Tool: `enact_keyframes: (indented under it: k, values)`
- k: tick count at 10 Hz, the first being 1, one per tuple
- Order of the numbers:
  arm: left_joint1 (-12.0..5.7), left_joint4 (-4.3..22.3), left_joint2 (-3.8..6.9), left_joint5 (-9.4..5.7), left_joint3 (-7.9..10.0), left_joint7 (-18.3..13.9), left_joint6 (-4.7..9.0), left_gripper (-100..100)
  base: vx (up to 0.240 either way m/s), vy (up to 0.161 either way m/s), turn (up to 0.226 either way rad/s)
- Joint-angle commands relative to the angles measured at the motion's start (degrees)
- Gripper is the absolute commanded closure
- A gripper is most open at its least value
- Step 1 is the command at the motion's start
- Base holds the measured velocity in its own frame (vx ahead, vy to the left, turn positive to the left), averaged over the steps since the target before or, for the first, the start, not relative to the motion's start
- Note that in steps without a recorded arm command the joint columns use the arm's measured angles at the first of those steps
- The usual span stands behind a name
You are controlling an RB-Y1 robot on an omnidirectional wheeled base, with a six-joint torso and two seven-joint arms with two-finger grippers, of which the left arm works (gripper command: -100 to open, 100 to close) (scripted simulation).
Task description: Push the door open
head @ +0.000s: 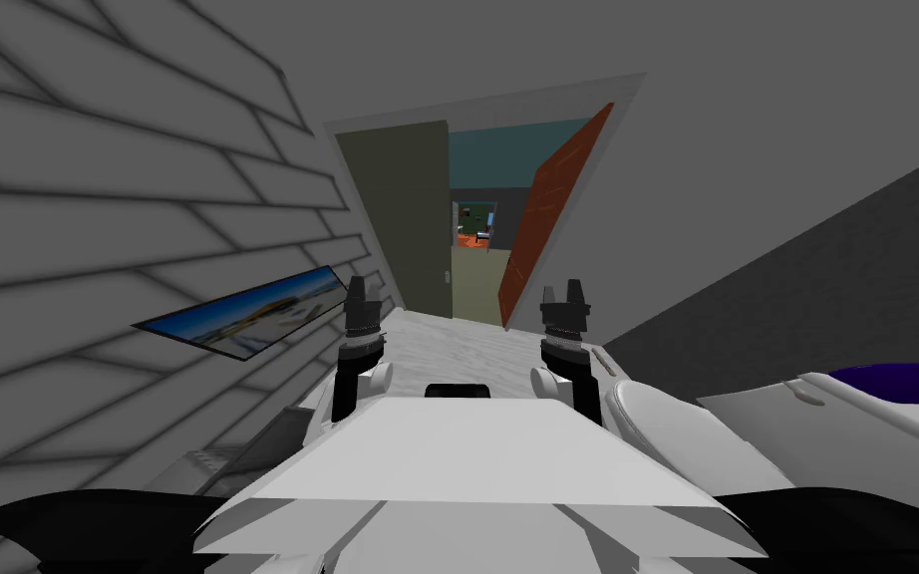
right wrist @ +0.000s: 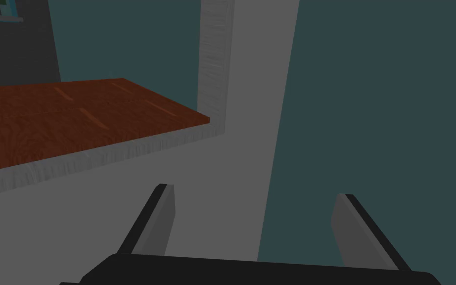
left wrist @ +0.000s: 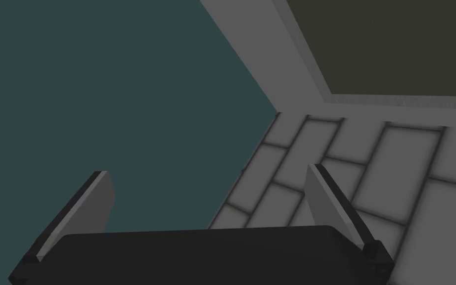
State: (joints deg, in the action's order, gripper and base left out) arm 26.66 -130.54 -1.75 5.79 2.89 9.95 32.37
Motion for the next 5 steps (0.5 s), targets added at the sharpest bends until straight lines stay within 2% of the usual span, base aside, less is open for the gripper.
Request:
enact_keyframes:
  k: [1, 5]
  values:
    - [-0.72, 1.8, 0.45, -0.16, -0.12, -0.2, 0.27, -100, 0.056, -0.01, -0.012]
    - [-3.16, 8.0, 1.68, -0.68, -0.54, -0.8, 1.16, -100, 0.138, 0.019, -0.018]
